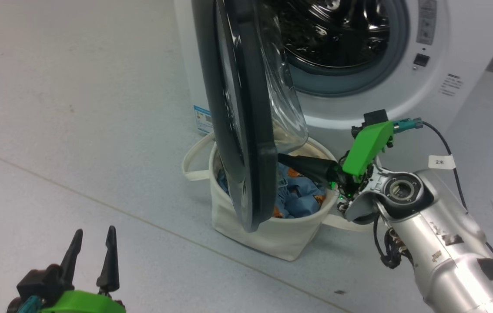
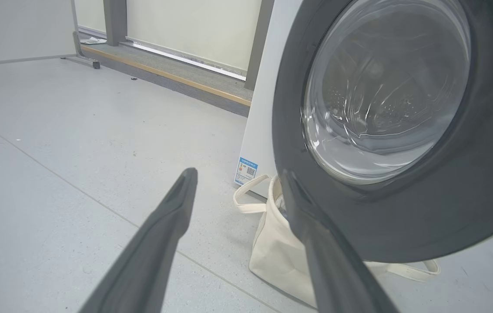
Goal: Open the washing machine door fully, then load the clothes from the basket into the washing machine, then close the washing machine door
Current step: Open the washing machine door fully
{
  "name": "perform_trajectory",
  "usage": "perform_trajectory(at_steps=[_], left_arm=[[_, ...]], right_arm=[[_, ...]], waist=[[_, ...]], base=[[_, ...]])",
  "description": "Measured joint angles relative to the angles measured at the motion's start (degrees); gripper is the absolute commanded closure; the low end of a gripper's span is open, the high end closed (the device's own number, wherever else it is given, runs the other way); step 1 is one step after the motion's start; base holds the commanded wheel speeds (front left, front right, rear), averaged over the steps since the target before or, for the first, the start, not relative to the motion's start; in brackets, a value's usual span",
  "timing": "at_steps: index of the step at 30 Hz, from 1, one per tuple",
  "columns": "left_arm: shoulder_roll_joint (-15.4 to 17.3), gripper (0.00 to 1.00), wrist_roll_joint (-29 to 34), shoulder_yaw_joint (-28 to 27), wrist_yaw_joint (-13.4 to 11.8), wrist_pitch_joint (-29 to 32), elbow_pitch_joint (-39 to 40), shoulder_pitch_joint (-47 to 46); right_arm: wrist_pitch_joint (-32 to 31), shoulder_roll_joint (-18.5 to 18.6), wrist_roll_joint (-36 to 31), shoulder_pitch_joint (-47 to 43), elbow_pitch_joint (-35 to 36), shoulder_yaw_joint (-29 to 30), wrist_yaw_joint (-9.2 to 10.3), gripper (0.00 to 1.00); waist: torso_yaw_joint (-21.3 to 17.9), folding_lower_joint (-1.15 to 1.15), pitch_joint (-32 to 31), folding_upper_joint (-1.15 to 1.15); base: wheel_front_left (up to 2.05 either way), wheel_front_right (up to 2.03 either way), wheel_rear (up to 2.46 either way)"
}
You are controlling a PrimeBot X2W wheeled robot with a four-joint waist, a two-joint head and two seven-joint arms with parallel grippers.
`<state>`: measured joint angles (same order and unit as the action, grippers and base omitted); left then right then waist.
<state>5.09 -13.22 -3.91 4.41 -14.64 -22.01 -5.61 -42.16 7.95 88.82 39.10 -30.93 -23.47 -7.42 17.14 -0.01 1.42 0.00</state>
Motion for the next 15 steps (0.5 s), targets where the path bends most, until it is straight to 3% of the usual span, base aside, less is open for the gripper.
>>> perform_trajectory(at_steps=[15], left_arm=[[0.93, 0.00, -1.57, -0.85, -0.97, 0.52, 1.69, 0.16]], right_arm=[[5.46, -2.96, -0.47, -0.14, 1.88, -2.21, 0.00, 1.00]], waist=[[8.06, 0.01, -0.10, 0.00]], base=[[0.00, 0.00, 0.00]])
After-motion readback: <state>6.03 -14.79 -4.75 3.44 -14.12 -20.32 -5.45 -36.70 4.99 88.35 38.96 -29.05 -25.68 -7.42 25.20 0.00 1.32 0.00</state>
